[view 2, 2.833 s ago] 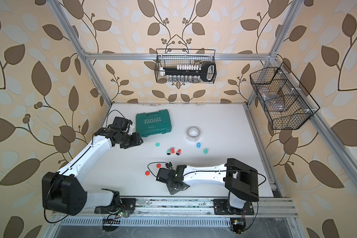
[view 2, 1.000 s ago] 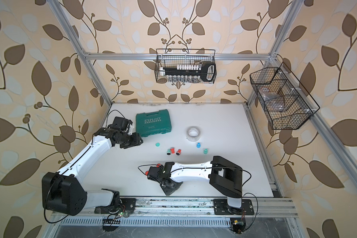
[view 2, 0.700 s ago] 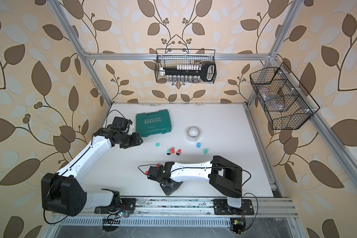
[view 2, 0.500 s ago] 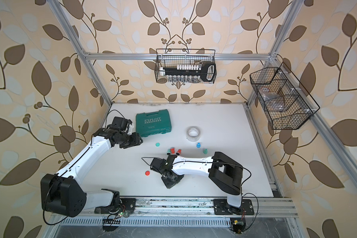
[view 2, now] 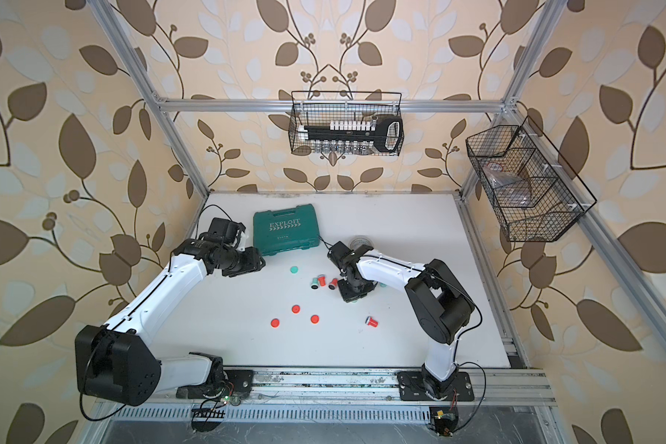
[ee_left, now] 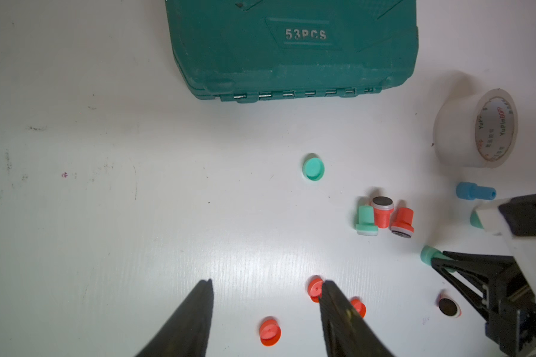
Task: Close the stamp cap
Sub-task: Close the cover of the stamp, then place the stamp at the center of the board.
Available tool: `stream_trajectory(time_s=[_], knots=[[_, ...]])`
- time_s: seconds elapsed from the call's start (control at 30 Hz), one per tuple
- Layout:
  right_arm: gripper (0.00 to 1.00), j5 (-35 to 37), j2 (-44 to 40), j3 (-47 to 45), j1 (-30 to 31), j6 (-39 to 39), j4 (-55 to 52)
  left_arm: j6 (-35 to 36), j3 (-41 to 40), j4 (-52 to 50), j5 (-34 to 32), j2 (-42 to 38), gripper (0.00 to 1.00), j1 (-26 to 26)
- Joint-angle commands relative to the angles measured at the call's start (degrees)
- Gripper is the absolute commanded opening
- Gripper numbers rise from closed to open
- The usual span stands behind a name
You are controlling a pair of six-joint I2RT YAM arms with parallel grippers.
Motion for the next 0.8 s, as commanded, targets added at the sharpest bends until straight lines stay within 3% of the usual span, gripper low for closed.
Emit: stream_trajectory(time_s=[0.0, 0.2, 0.53, 0.77], knots=[[0.0, 3.0, 2.1, -2.2, -4.1, -4.4, -3.0, 1.1, 0.9, -0.5, -0.9, -0.1, 0.58, 0.8], [0.0, 3.3, 2.3, 1.0, -8.1, -6.5, -4.6, 1.2, 0.9, -0.6, -1.1, 0.1, 0.58, 0.8], [0.02, 2.9, 2.3, 3.3, -9.6, -7.2, -5.1, 1.3, 1.1, -0.5, -0.6, 0.8, 0.58, 0.8], [0.17, 1.9, 1.1, 5.2, -9.7, -7.5, -5.9, 1.4, 1.3, -0.5, -0.5, 0.9, 0.58, 0.8]])
